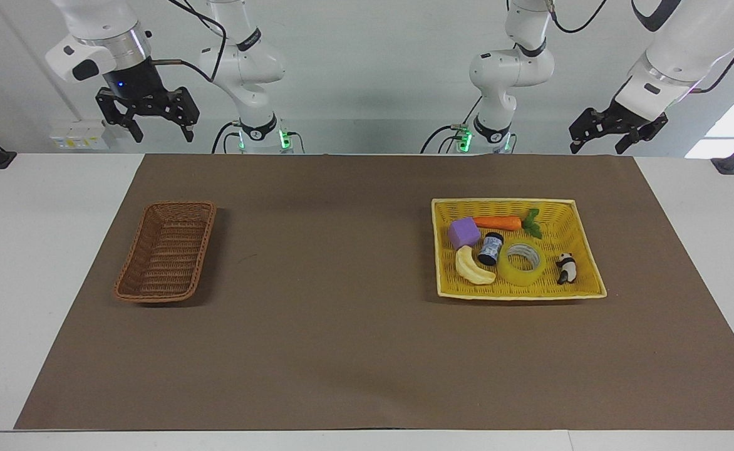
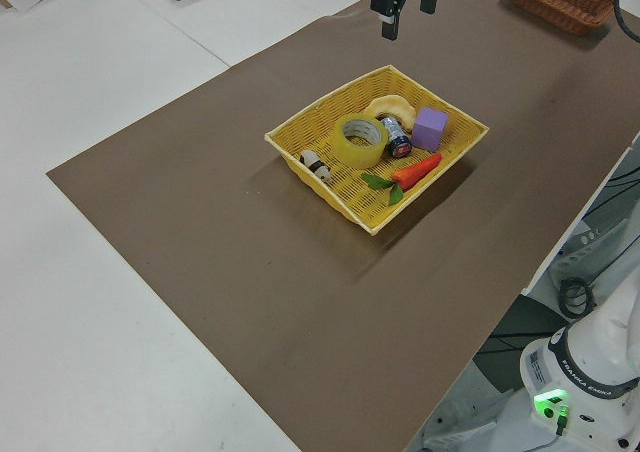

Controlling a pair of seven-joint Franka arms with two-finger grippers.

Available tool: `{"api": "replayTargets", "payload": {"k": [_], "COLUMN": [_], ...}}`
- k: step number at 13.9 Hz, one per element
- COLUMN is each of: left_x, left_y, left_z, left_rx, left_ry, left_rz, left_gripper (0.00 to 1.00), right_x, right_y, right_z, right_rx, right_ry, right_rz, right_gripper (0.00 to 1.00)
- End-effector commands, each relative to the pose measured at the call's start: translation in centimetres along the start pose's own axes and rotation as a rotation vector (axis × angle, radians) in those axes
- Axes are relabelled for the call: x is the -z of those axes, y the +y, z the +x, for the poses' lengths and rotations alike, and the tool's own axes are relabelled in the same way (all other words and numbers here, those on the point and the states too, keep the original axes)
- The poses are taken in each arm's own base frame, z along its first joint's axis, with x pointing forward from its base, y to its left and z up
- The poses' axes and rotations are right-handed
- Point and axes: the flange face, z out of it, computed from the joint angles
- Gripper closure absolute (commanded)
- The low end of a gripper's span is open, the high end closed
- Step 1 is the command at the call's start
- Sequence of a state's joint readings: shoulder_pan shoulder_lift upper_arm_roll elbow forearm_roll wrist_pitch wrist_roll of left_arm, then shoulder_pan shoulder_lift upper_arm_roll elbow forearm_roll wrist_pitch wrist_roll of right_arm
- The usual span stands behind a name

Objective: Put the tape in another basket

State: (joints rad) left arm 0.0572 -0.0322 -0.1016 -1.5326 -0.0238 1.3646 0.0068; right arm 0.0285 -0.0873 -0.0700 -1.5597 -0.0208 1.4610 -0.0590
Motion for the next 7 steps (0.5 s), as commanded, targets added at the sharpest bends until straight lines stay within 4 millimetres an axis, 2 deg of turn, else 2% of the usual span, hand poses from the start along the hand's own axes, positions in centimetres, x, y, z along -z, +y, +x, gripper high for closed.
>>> {"api": "replayTargets", "payload": {"k": [1,3,7], "left_x": [0.65,0.65,0.57], "left_y": [-0.26,-0.19,-0.19], "left_z": [-0.41,-0.41,-0.42], "left_rx": [-0.012,-0.014,-0.009], "left_ry": [0.008,0.008,0.005], "left_rz": [0.014,0.014,0.014], "left_gripper": [0.0,0.0,0.0], "right_x": [-0.07,-0.2,-0.27], "right_y": [0.43,1.22,1.22], "right_z": [-0.56,-0.54,-0.59], "right_rx": [0.02,0.006,0.006], "right_ry": [0.008,0.008,0.006], "right_rz": [0.003,0.001,0.001], "right_gripper": [0.0,0.0,0.0]}}
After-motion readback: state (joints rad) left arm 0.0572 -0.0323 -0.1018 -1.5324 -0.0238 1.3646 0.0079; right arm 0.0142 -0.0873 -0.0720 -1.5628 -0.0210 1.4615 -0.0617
